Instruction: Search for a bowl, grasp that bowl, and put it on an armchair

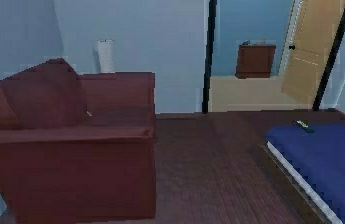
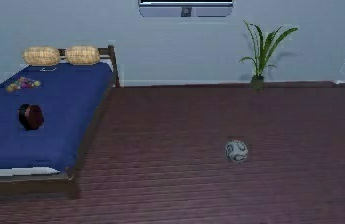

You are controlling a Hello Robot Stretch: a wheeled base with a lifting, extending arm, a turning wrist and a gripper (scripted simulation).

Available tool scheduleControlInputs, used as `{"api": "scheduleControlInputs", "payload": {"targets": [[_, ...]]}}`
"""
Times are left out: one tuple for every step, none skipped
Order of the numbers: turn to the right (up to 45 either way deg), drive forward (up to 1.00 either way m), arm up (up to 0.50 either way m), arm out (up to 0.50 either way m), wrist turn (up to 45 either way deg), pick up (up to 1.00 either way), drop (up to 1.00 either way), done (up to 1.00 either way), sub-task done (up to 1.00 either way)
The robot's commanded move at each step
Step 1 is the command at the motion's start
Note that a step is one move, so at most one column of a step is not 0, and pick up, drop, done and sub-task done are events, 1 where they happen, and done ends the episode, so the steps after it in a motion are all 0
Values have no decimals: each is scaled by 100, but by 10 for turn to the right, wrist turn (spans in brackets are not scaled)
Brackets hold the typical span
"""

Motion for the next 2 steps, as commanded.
{"api": "scheduleControlInputs", "payload": {"targets": [[210,0,0,0,0,0,0,0,0],[0,100,0,0,0,0,0,0,0]]}}
